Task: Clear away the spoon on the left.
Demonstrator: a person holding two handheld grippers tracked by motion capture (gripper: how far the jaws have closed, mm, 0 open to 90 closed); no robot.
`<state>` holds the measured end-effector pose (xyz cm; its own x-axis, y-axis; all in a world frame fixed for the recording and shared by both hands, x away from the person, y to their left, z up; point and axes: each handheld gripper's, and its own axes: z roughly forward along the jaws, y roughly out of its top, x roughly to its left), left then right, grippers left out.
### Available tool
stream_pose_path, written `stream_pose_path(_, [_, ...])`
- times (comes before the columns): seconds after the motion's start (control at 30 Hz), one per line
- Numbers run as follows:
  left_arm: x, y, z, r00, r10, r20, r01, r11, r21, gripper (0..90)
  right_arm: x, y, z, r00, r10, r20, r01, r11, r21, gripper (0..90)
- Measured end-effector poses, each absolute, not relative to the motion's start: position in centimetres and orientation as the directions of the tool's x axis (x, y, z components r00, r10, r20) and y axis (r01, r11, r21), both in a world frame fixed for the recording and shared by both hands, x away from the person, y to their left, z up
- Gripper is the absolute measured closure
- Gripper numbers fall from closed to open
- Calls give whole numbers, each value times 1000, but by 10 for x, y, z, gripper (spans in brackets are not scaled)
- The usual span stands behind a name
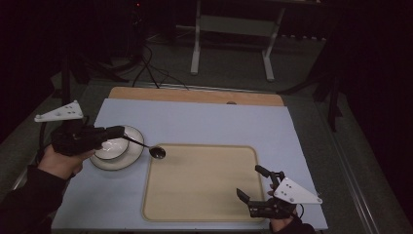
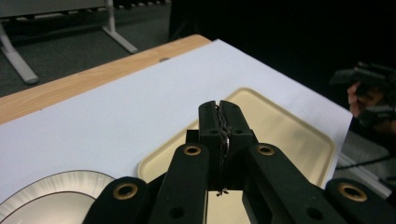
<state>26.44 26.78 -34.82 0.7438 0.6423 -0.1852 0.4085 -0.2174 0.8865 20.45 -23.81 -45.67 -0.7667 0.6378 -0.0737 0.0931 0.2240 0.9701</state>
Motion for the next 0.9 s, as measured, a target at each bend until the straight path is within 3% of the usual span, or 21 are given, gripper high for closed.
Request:
stream_pose_path(0.4, [266,247,-348,823,542,-168,383,-312,870,900,204,-237,-457,-774,629,-76,89,227,970,107])
stream_pose_path(0.9, [278,210,-357,882,437,-175,394,-482,783,900,205,-237,-457,-779,623,-69,94,226,970,107])
